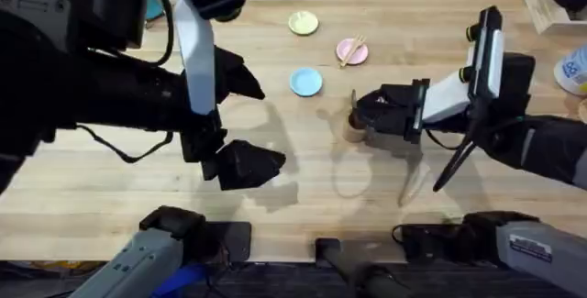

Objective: Pick up a utensil and set it on the pink plate, then put the other utensil in the container.

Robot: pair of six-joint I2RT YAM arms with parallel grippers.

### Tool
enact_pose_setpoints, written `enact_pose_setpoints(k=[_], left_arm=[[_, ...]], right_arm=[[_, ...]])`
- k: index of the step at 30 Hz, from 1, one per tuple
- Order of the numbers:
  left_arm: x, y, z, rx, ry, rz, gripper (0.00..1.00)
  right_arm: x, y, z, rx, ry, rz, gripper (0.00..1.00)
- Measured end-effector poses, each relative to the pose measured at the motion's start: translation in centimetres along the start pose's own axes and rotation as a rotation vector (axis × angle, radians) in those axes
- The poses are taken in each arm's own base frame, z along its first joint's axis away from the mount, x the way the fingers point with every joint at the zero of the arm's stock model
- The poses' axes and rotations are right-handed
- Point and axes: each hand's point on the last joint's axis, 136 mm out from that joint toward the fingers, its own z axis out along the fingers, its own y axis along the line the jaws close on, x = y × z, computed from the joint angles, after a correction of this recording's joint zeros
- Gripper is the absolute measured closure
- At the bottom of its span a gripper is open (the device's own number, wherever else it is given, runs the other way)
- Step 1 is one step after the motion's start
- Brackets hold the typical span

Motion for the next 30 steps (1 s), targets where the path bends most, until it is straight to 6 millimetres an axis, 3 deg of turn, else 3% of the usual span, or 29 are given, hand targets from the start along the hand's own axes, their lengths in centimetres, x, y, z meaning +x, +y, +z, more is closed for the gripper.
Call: enact_pose_setpoints(k=[14,19,23,27,28,30], left_arm=[[0.0,0.0,0.0,0.0,0.0,0.0,0.005],[0.0,0.0,0.0,0.0,0.0,0.0,0.005],[0.0,0.0,0.0,0.0,0.0,0.0,0.005],[0.0,0.0,0.0,0.0,0.0,0.0,0.005],[0.0,0.0,0.0,0.0,0.0,0.0,0.005],[0.0,0.0,0.0,0.0,0.0,0.0,0.005]], right_arm=[[0.78,-0.1,0.0,0.02,0.03,0.008,0.967],[0.77,-0.11,0.0,0.02,0.03,0.007,0.868],[0.79,-0.1,0.0,0.02,0.031,0.011,0.669],[0.79,-0.1,0.0,0.02,0.031,0.009,0.085],[0.78,-0.11,0.0,0.021,0.031,0.005,0.028],[0.78,-0.11,0.0,0.021,0.03,0.005,0.005]])
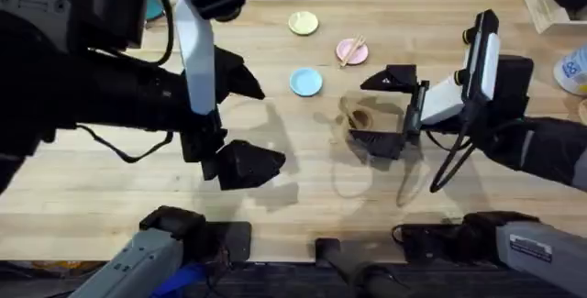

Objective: Pick up a utensil and set it on the pink plate, then put the other utensil in the container.

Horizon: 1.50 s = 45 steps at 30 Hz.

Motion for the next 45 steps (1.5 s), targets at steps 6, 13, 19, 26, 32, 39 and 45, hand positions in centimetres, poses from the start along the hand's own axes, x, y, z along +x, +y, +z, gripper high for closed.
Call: enact_pose_setpoints(k=[6,13,19,26,32,39,45], left_arm=[[0.0,0.0,0.0,0.0,0.0,0.0,0.006],[0.0,0.0,0.0,0.0,0.0,0.0,0.005],[0.0,0.0,0.0,0.0,0.0,0.0,0.005],[0.0,0.0,0.0,0.0,0.0,0.0,0.004],[0.0,0.0,0.0,0.0,0.0,0.0,0.005],[0.0,0.0,0.0,0.0,0.0,0.0,0.005],[0.0,0.0,0.0,0.0,0.0,0.0,0.005]], right_arm=[[0.0,0.0,0.0,0.0,0.0,0.0,0.005],[-0.9,-0.2,-0.3,0.015,-0.014,-0.008,0.005],[-3.4,-0.1,-1.5,0.051,-0.051,0.0,0.005],[-4.2,2.0,-2.8,0.031,-0.028,0.122,0.004],[-7.4,1.7,-4.1,0.027,-0.025,0.173,0.004],[-10.0,0.6,-5.8,0.07,0.046,0.332,0.004],[-11.5,1.0,-7.2,0.089,0.111,0.504,0.004]])
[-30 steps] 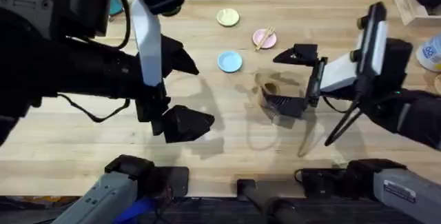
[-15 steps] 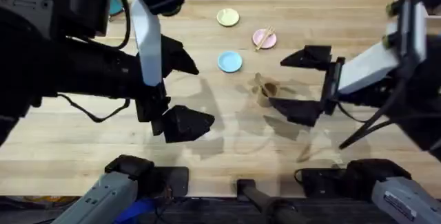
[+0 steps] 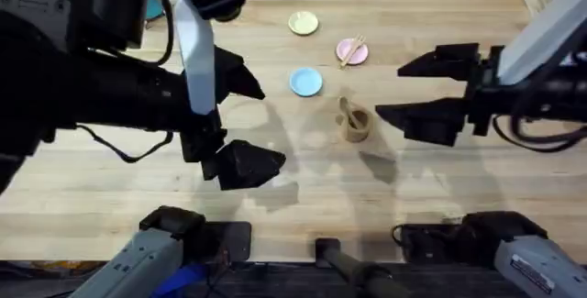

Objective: Pick up a utensil and set it on the pink plate, then put the other utensil in the container.

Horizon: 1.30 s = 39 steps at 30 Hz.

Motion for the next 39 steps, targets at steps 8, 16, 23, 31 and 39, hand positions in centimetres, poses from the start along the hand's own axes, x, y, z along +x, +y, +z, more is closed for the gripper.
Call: enact_pose_setpoints(k=[8,16,23,31,39], left_arm=[[0.0,0.0,0.0,0.0,0.0,0.0,0.005],[0.0,0.0,0.0,0.0,0.0,0.0,0.006],[0.0,0.0,0.0,0.0,0.0,0.0,0.005],[0.0,0.0,0.0,0.0,0.0,0.0,0.006],[0.0,0.0,0.0,0.0,0.0,0.0,0.006]], right_arm=[[-1.1,1.2,-2.0,0.031,0.061,0.17,0.005],[-1.7,-0.1,-2.9,0.122,0.138,0.243,0.004],[-0.2,-2.5,-3.3,0.274,0.233,0.235,0.004],[0.3,-3.0,-3.4,0.321,0.27,0.21,0.004],[1.3,-2.7,-3.6,0.321,0.308,0.232,0.004]])
